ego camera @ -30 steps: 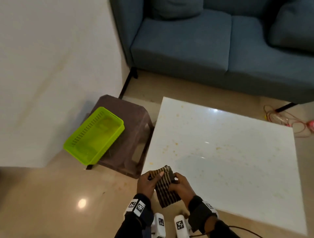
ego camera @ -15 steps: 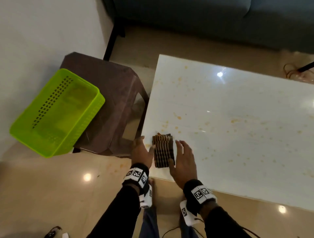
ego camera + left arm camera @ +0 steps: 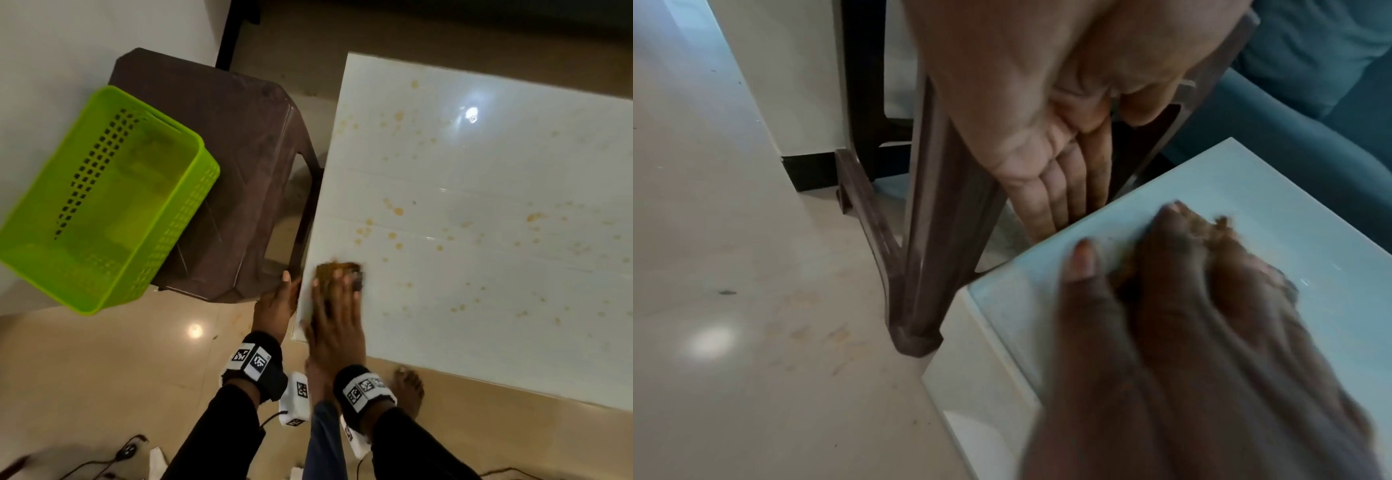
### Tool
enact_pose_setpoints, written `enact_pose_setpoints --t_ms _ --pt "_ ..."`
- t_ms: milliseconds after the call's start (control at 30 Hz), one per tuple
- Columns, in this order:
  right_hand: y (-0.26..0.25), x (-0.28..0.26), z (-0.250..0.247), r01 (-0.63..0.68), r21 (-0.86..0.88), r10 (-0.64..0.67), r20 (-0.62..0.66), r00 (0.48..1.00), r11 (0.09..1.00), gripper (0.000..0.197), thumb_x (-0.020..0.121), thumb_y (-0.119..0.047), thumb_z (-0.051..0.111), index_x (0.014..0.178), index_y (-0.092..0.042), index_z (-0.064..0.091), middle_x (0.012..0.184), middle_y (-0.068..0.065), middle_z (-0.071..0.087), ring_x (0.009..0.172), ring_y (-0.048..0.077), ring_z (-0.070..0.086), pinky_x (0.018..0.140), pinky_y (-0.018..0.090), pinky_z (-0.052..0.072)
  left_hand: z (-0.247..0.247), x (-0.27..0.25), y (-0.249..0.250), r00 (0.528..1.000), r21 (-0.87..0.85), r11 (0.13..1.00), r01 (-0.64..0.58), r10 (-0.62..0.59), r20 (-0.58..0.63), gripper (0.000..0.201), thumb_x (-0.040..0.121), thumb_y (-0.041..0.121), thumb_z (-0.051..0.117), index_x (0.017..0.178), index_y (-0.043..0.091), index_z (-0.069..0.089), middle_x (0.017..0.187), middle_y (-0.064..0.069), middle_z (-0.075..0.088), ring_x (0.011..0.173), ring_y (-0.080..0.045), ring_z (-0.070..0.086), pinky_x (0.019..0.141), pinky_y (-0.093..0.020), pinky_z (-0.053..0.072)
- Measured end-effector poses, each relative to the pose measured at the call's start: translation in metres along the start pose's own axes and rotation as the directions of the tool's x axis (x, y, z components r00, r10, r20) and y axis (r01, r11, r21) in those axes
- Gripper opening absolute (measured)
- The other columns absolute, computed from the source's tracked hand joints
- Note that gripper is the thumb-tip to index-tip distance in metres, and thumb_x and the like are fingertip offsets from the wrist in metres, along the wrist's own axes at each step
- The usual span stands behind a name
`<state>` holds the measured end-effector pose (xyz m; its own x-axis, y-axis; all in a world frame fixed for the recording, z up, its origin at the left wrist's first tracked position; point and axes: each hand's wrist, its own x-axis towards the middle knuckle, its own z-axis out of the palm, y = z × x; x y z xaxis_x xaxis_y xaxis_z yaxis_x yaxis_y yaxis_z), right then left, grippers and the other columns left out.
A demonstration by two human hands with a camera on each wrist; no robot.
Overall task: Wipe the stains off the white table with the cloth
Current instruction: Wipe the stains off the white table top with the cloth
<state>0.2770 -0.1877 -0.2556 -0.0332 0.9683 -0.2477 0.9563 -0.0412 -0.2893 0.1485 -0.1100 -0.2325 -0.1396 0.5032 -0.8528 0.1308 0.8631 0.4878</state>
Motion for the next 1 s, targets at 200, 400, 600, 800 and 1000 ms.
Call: enact_pose_setpoints --t_ms 200,400,600,800,1000 --pt "0.008 0.021 -0.009 0.196 -0.085 -0.192 0.057 0.980 0.977 0.077 0.107 -0.051 0.037 0.168 -0.008 0.014 0.176 0.017 0.001 0.163 0.036 0.011 0.131 0.050 0.012 0.003 -0.017 0.039 0.989 -0.193 0.976 0.100 -0.076 0.131 0.062 0.107 0.048 0.030 0.136 0.000 0.058 0.130 -0.010 0.064 0.130 -0.026 0.056 0.093 -0.029 0.048" --pt "0.026 0.150 -0.054 -0.051 -0.044 0.050 -0.022 0.999 0.998 0.073 0.110 -0.054 0.021 0.169 -0.014 0.004 0.176 0.018 -0.002 0.163 0.037 -0.002 0.132 0.054 0.009 -0.008 -0.006 0.026 0.989 -0.203 0.973 0.111 -0.089 0.119 0.089 0.089 0.078 0.031 0.134 0.009 0.065 0.132 -0.010 0.069 0.114 -0.019 0.069 0.092 -0.029 0.053" --pt "-0.014 0.009 0.001 0.101 -0.094 -0.099 0.030 0.995 0.990 0.078 0.107 -0.048 0.041 0.168 -0.011 0.010 0.176 0.018 -0.001 0.163 0.037 0.004 0.130 0.055 0.013 -0.014 -0.011 0.034 0.980 -0.285 0.943 0.171 -0.135 0.144 0.096 0.085 0.085 0.027 0.125 0.008 0.068 0.127 -0.013 0.070 0.121 -0.026 0.065 0.113 -0.044 0.044" --pt "-0.013 -0.016 0.008 0.203 -0.120 -0.196 0.069 0.978 0.972 0.073 0.108 -0.048 0.039 0.168 -0.012 0.017 0.176 0.018 0.003 0.163 0.037 0.012 0.129 0.052 0.016 -0.011 -0.005 0.035 0.975 -0.226 0.954 0.196 -0.165 0.150 0.088 0.091 0.079 0.025 0.124 0.010 0.069 0.128 -0.013 0.070 0.122 -0.026 0.064 0.112 -0.042 0.044" --pt "0.021 0.135 -0.048 0.013 -0.082 -0.014 -0.016 1.000 0.997 0.073 0.109 -0.051 0.023 0.168 -0.011 0.010 0.175 0.022 0.007 0.163 0.039 0.007 0.131 0.056 0.014 -0.010 -0.007 0.029 0.973 -0.361 0.910 0.203 -0.148 0.175 0.093 0.091 0.079 0.028 0.134 0.003 0.061 0.133 -0.013 0.066 0.126 -0.026 0.061 0.116 -0.041 0.041"
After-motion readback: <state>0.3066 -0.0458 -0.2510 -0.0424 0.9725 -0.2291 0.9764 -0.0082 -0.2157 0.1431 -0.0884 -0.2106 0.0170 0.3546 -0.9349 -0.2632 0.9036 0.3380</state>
